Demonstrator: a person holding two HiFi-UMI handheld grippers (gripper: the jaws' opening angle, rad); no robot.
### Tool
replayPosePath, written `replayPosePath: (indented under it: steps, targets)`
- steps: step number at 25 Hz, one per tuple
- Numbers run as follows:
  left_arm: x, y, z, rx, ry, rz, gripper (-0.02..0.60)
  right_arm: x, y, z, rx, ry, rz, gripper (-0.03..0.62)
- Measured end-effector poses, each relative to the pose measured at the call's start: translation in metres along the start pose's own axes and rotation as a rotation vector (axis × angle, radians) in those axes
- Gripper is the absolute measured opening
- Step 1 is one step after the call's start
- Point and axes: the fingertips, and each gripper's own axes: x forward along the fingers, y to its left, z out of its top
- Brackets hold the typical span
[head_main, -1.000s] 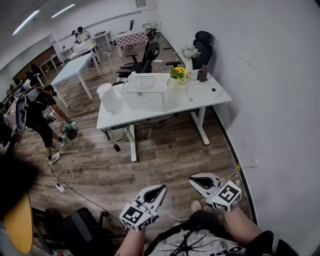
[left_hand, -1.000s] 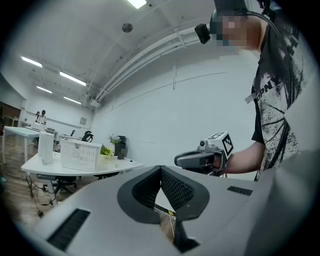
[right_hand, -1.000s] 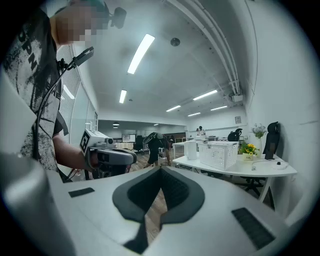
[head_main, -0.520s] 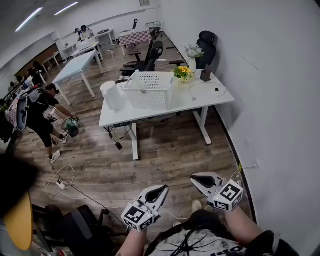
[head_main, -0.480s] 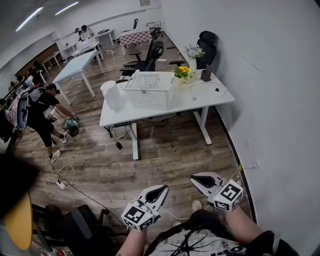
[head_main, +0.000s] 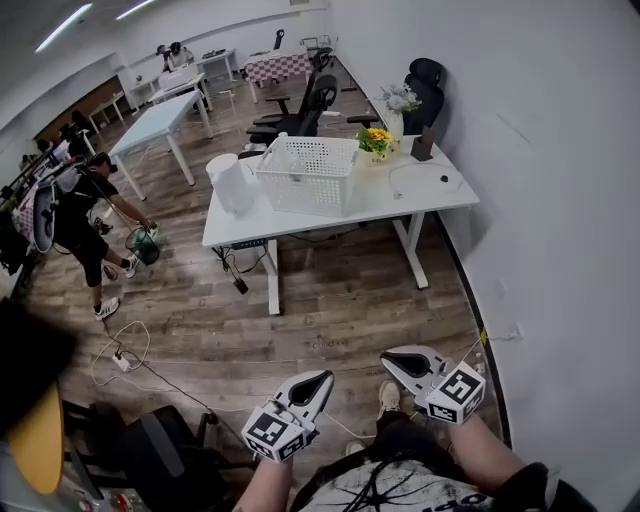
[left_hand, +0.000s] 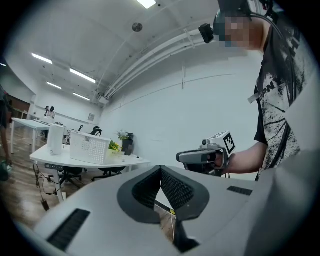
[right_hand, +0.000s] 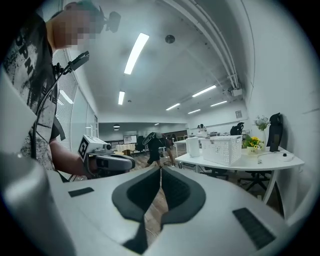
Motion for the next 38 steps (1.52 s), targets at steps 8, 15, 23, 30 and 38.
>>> replayPosePath:
  steps: [8, 15, 23, 30, 38]
  targets:
    - [0.023, 0.029, 0.006, 0.005, -0.006, 0.037, 0.011, 0.026, -0.03, 0.002, -0.003, 0.011, 0.037, 0.025]
    - [0.064, 0.063, 0.024, 0.02, 0.0, 0.064, 0.011, 0.051, -0.076, 0.015, -0.017, 0.008, 0.078, 0.025]
    - [0.123, 0.104, 0.05, 0.046, 0.01, 0.108, 0.011, 0.072, -0.149, 0.039, -0.017, -0.027, 0.114, 0.025]
    - [0.171, 0.13, 0.063, 0.047, 0.014, 0.148, 0.011, 0.081, -0.206, 0.051, -0.024, -0.012, 0.149, 0.025]
    - [0.222, 0.157, 0.07, 0.07, 0.017, 0.187, 0.011, 0.09, -0.261, 0.049, -0.026, -0.012, 0.191, 0.025]
